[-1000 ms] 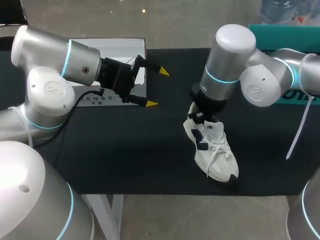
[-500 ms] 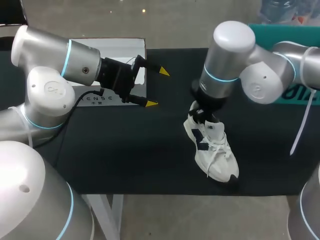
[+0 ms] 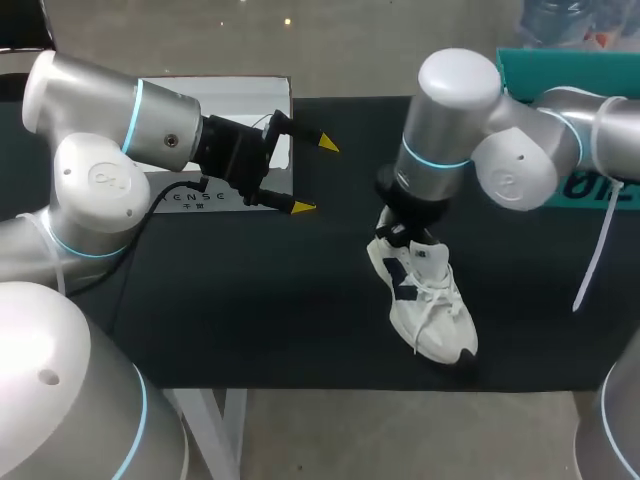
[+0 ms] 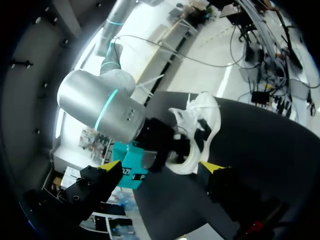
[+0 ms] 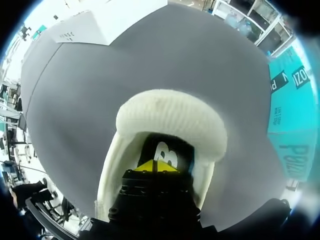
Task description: Take the shoe out of the shoebox, open the shoe tongue, remove and reinsert the insole, then place the shoe into the shoebox
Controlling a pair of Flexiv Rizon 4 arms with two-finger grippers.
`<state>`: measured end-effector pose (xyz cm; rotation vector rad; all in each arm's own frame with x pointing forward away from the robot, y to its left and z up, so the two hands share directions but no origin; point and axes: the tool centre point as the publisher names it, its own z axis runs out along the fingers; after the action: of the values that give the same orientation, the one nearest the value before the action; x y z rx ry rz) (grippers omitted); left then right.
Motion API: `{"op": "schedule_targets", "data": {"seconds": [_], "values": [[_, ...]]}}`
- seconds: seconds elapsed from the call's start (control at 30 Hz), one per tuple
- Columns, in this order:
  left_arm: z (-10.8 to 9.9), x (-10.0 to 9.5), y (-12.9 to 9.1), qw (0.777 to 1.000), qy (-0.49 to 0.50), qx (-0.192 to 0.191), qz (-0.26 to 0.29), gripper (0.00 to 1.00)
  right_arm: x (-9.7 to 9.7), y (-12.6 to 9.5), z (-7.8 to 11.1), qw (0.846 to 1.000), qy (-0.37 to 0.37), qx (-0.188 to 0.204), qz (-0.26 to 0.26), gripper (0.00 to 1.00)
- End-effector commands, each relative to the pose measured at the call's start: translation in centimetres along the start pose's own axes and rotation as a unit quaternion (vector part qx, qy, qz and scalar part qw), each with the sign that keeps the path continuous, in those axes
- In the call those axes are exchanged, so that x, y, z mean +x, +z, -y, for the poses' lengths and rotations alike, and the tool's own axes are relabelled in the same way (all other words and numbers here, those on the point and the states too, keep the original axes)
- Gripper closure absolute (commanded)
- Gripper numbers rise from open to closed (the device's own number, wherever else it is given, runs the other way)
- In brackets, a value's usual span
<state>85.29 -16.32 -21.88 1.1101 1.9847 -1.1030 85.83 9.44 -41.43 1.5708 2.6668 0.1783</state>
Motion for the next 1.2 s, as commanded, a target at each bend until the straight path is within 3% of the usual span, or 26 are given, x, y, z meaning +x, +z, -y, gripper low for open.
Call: {"op": "schedule_targets", "data": {"seconds": [0.03,0.83,1.2], "values": [[0.0,0.0,0.0,1.000,0.000,0.000,-0.001,0.00,-0.2,1.9,-0.6,1.000,0.006,0.012,-0.012,1.00],[0.0,0.0,0.0,1.000,0.000,0.000,-0.001,0.00,-1.2,-4.9,0.5,0.999,0.012,-0.020,0.025,1.00],[0.0,0.0,0.0,1.000,0.000,0.000,-0.001,0.00,-1.4,-5.0,2.4,0.999,0.023,-0.010,0.023,1.00]]}}
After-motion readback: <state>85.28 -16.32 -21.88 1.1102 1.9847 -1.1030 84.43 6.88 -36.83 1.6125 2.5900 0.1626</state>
